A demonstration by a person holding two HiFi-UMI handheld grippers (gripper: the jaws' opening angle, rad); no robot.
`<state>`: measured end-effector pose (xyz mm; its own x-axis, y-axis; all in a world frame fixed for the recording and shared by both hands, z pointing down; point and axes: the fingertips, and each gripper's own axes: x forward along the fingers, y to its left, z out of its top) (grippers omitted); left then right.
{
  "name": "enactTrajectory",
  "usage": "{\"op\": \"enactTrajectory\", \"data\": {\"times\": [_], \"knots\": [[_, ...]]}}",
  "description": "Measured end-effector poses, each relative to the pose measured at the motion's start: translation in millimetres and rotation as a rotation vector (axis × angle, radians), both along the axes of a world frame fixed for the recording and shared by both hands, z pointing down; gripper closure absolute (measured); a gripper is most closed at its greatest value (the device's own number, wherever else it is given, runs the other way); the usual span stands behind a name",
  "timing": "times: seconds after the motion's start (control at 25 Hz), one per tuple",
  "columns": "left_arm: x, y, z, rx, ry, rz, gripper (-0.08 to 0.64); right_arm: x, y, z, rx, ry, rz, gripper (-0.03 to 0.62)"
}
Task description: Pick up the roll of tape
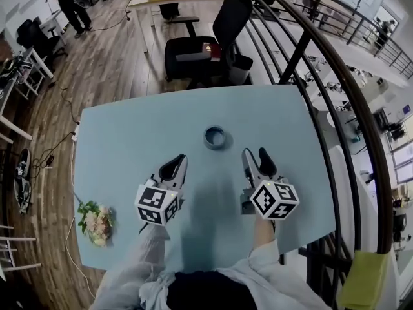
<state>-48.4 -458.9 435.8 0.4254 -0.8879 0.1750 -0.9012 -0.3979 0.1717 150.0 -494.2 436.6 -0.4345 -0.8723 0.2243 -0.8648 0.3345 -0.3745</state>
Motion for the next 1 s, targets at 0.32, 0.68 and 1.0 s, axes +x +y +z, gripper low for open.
{"op": "enactTrajectory", "data": {"times": [0.32,0.68,1.0], "knots": [[-4.2,-52.6,31.5,-0.028,-0.026,-0.054,0.531,-16.5,-63.9,21.5,-0.015,0.025,-0.003,0.351],[1.7,-95.3,87.3,-0.089,-0.039,-0.06,0.531,-42.1,-104.1,86.6,-0.108,0.069,-0.082,0.351],[-1.2,-117.6,119.9,-0.154,0.057,-0.089,0.531,-62.0,-117.3,143.3,-0.239,0.108,-0.126,0.351]]}}
